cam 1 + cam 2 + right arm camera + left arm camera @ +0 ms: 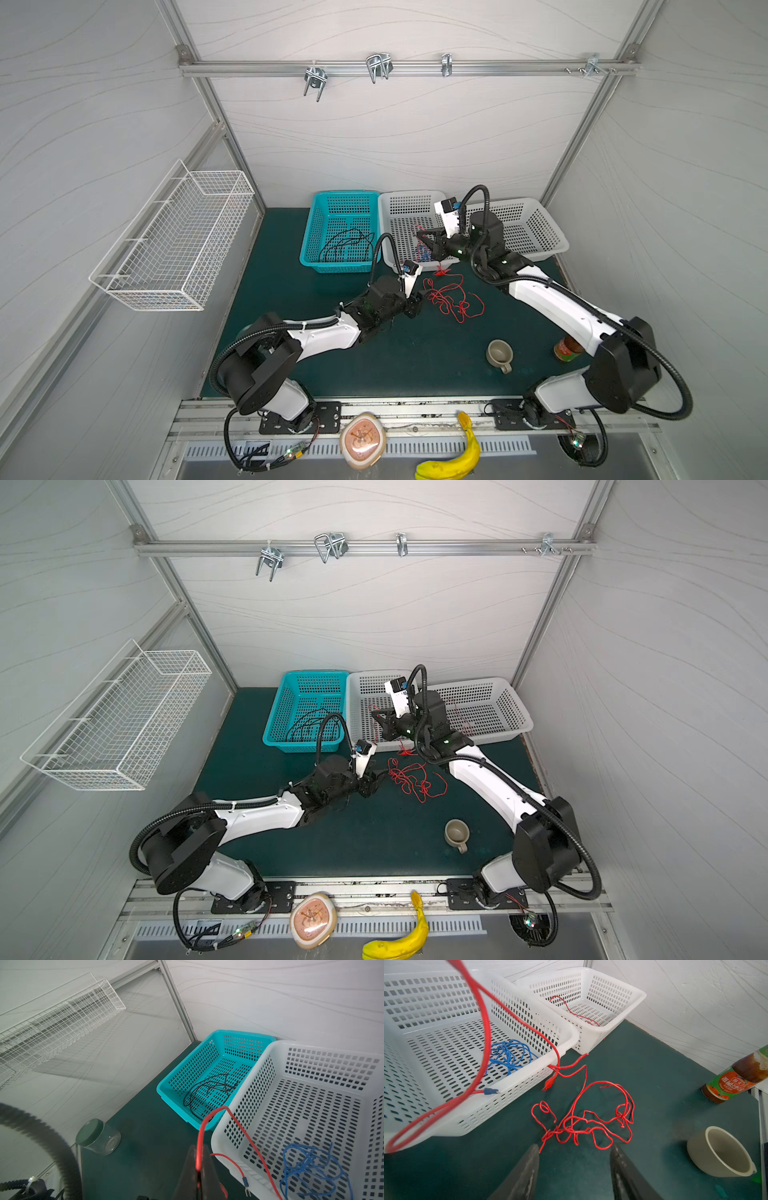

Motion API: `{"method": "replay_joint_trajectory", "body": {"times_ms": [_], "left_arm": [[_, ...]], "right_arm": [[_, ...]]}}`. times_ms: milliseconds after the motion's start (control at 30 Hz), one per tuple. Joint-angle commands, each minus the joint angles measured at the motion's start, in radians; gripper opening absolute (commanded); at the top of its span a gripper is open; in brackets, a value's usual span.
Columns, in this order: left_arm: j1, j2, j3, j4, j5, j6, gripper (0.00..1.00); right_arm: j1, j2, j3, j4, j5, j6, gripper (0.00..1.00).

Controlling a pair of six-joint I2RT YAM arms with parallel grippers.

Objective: Untangle the cables

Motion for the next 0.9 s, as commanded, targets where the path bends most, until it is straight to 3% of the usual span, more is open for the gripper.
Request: {"method": "replay_joint_trajectory", "body": {"times_ms": [0,467,867], "left_arm": [[0.002,-0.015,0.006,0.036,-0.015,0.008,0.56],[0.003,-0.032,-0.013,0.031,-0.033,0.012,0.56],[0.007,-0.132,-0.074,0.043,-0.187,0.023,0.6]], "right_arm": [[0.016,0.031,0.055,-0.001,-0.081,0.006,0.0],[0.059,0.122,0.23,0.068,-0.28,0.091,0.0],[0.059,0.024,0.235,0.061,-0.22,0.046,0.0]]}}
